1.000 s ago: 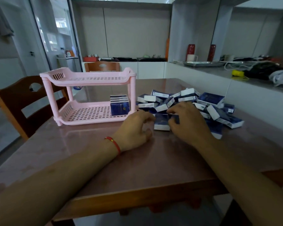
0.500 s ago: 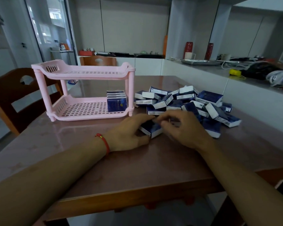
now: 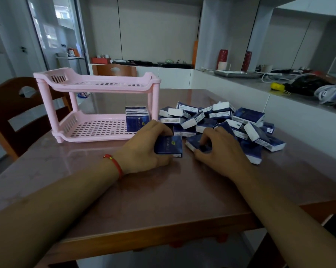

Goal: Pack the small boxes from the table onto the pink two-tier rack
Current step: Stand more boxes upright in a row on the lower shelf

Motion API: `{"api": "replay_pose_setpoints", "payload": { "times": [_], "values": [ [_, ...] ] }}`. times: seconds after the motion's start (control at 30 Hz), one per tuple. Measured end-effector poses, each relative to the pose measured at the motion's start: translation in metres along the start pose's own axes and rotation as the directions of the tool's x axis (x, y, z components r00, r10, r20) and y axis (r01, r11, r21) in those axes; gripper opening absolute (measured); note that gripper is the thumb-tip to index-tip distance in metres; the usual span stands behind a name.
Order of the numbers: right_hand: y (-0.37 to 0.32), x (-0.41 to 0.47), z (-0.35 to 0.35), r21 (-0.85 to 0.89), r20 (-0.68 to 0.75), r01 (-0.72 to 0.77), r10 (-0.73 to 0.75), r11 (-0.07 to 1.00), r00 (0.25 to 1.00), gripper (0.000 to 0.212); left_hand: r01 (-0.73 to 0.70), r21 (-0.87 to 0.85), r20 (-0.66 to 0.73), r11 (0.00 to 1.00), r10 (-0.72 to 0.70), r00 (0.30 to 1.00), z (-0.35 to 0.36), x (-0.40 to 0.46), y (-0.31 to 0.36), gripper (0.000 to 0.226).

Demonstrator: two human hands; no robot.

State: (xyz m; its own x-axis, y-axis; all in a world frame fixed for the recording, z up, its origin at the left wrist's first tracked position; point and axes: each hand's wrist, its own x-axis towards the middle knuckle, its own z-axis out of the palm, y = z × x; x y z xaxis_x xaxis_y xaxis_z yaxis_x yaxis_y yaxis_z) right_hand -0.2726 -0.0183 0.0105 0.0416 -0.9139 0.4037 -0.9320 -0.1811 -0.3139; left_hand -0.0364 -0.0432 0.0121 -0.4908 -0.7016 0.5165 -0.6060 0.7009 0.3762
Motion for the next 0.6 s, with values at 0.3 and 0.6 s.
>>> {"api": "replay_pose_setpoints", "payload": {
  "times": [0.3,0.6],
  "values": [
    [-0.001,-0.002,-0.005,0.247,0.040,0.057,-0.069,0.967,0.997,0.041,0.073,-0.089,-0.047,0.993,-0.077,0.996,-0.008,0.001,-0.004,0.054],
    [-0.003,0.004,-0.009,0.640,-0.163,-0.056,0.206,0.767,0.965,0.058,0.025,-0.167,-0.044,0.986,-0.032,0.998,-0.007,0.001,-0.002,0.054]
  ]
}}
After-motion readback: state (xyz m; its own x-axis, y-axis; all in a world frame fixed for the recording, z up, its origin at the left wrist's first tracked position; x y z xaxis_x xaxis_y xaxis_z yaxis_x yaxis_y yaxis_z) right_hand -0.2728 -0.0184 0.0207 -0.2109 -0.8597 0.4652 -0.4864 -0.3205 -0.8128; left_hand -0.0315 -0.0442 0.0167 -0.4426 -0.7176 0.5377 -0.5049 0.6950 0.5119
